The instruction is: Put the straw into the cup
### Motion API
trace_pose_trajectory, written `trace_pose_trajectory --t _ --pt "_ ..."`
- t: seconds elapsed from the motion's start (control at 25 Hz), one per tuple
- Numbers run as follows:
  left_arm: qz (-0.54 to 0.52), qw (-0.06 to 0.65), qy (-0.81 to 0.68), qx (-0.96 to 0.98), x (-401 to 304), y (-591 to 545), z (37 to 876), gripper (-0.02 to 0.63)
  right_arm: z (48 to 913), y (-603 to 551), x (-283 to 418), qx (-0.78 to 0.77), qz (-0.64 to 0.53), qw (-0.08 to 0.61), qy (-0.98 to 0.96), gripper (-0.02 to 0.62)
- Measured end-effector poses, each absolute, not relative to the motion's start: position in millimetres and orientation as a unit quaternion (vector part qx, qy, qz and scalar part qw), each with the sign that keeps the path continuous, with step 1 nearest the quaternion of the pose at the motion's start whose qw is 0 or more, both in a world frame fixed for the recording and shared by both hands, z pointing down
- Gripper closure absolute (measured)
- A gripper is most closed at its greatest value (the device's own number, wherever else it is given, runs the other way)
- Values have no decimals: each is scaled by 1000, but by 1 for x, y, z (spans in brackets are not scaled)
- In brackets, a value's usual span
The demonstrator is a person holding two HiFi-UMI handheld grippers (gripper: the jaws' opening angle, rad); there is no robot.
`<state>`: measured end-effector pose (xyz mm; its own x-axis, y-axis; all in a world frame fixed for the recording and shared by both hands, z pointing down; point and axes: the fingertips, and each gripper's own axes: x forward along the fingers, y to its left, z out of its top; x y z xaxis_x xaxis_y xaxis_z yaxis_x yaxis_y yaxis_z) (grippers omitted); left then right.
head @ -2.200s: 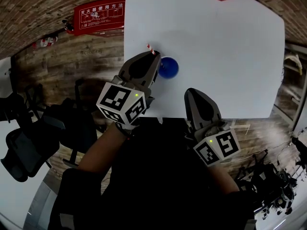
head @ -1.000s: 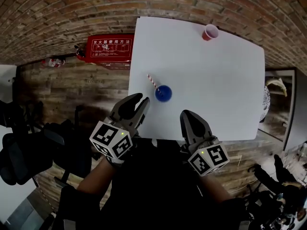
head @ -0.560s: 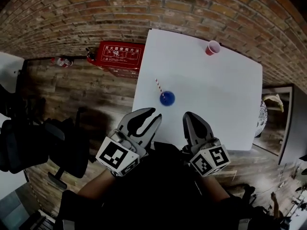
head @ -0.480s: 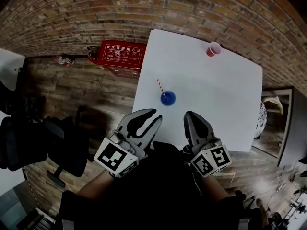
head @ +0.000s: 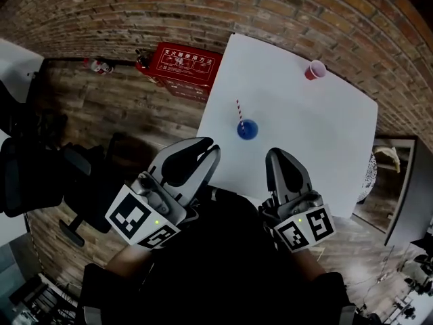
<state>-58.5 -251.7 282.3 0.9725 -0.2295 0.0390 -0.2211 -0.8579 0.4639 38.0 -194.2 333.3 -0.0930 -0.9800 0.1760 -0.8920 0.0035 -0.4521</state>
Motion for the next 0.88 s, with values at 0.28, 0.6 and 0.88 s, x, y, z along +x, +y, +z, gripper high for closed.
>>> trace_pose_trajectory --t 0.28,0.6,0.88 --pt "-8 240 -131 962 -70 -254 283 540 327 -197 22 -648 -215 87 725 572" --pt "-9 246 -118 962 -65 -253 282 540 330 -199 15 -645 -217 85 728 572" --pt "-4 248 -115 962 -64 -260 287 540 332 -200 14 -646 -215 85 728 572"
